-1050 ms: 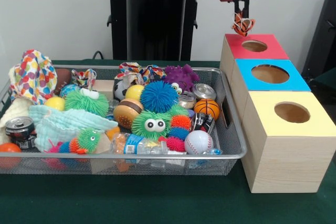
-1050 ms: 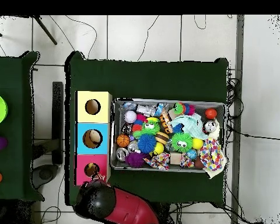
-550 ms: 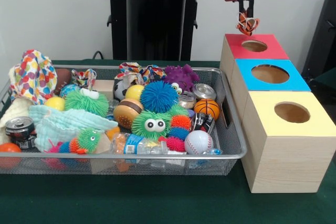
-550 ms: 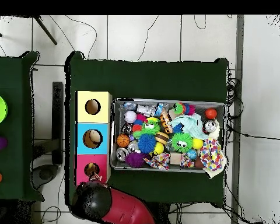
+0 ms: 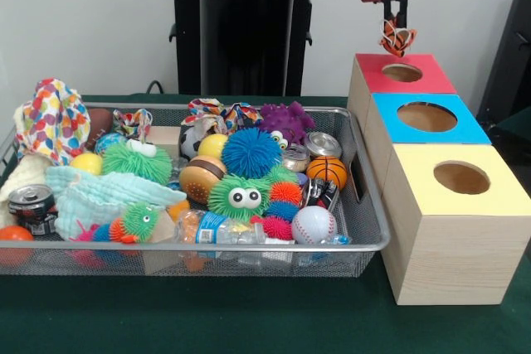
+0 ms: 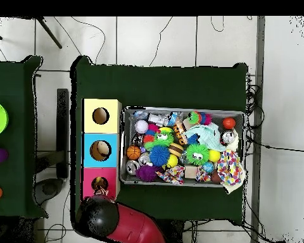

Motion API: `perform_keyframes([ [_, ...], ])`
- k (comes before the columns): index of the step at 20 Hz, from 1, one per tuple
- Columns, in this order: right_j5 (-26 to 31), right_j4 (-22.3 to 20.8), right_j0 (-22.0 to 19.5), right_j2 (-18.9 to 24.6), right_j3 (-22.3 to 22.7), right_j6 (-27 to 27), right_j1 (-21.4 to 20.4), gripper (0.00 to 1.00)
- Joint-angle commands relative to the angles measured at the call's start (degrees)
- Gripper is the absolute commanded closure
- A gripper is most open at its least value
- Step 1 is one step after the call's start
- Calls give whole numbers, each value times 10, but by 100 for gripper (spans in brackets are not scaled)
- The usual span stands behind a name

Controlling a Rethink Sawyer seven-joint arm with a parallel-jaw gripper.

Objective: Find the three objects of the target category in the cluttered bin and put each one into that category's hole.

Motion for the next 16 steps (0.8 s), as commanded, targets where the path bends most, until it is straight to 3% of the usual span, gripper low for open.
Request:
perform_keyframes([
  [1,-37,43,-7,54,-29,137,11,100],
  [8,-109,48,-45,114,-8,126,23,100],
  [16,-120,34,-56,130,-18,135,38,100],
])
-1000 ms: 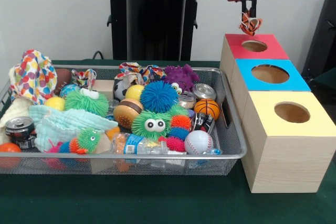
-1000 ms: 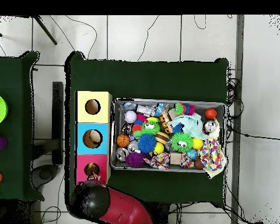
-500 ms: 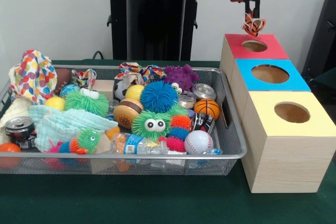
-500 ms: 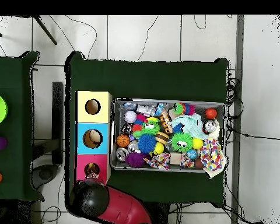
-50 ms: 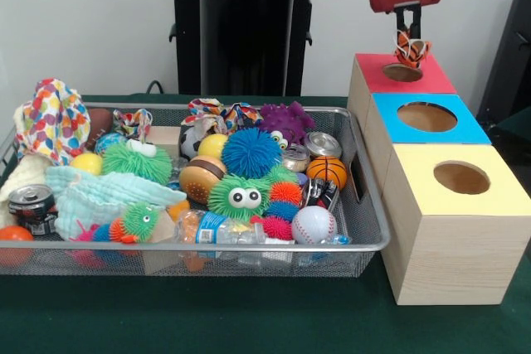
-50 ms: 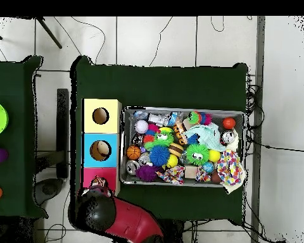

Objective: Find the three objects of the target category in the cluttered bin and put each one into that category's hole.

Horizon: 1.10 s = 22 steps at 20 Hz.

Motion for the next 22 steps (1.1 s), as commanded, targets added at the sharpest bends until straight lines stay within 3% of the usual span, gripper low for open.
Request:
perform_keyframes([
  [1,-47,19,-23,66,-20,135,33,100],
  [10,-58,-1,-26,56,-26,126,36,100],
  [15,-20,-17,14,-11,-46,114,44,100],
  [22,-22,-29,21,-29,-47,106,54,100],
])
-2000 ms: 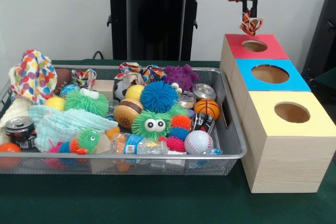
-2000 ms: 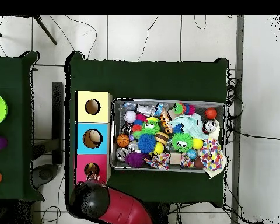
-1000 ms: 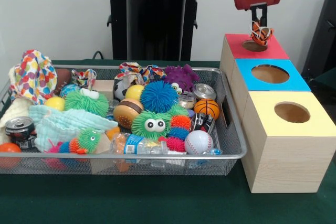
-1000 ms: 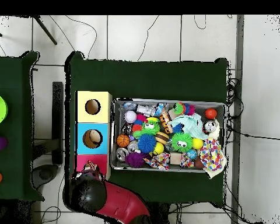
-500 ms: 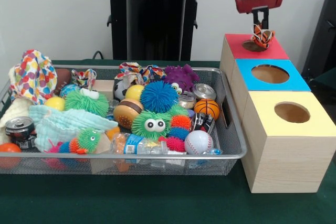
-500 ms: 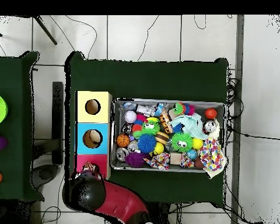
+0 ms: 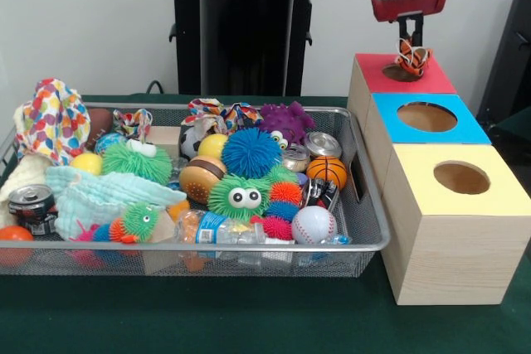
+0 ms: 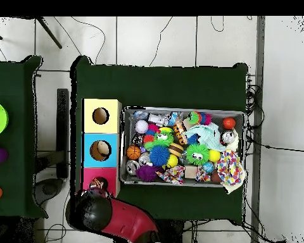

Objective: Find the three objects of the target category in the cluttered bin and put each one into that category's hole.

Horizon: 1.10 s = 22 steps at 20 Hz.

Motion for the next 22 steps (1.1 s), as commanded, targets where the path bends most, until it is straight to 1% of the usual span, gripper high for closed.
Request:
perform_keyframes([
  [1,-6,-24,11,-35,-51,105,29,100],
  [6,-20,-27,6,-31,-48,103,37,100],
  [10,-16,-32,13,-42,-52,103,37,100],
  [12,-19,-33,10,-40,-53,102,39,100],
  [15,-39,-31,-11,-14,-45,104,39,100],
  [18,-38,-33,-8,-19,-51,102,39,100],
  [19,-41,-33,-11,-15,-49,103,37,100],
  [21,-72,-33,-38,24,-38,107,39,100],
  [22,-80,-33,-45,33,-37,110,41,100],
])
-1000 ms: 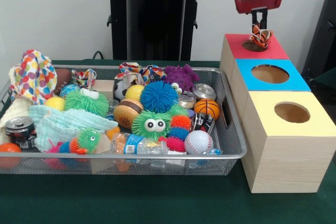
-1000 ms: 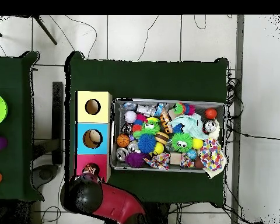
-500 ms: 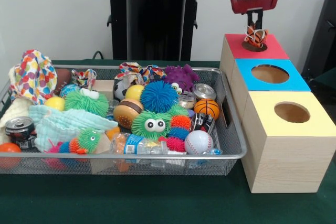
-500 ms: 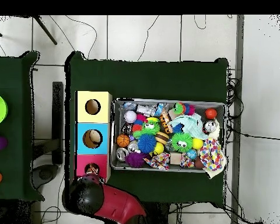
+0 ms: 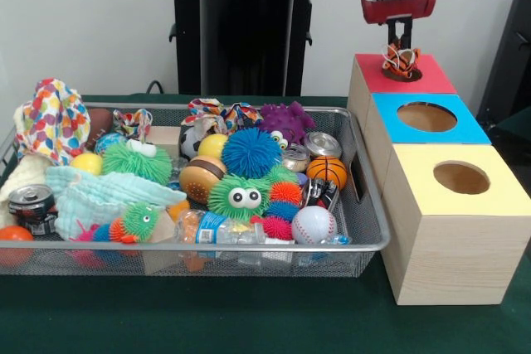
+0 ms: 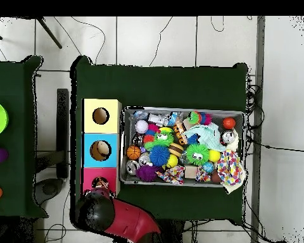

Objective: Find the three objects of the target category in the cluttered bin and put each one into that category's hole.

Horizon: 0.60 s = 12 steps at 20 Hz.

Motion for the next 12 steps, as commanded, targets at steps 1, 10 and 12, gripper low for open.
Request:
perform_keyframes([
  [1,-73,-18,-49,57,-32,110,31,100],
  [10,-88,-32,-57,66,-30,117,42,100],
  [12,-98,-37,-65,75,-26,119,48,100],
])
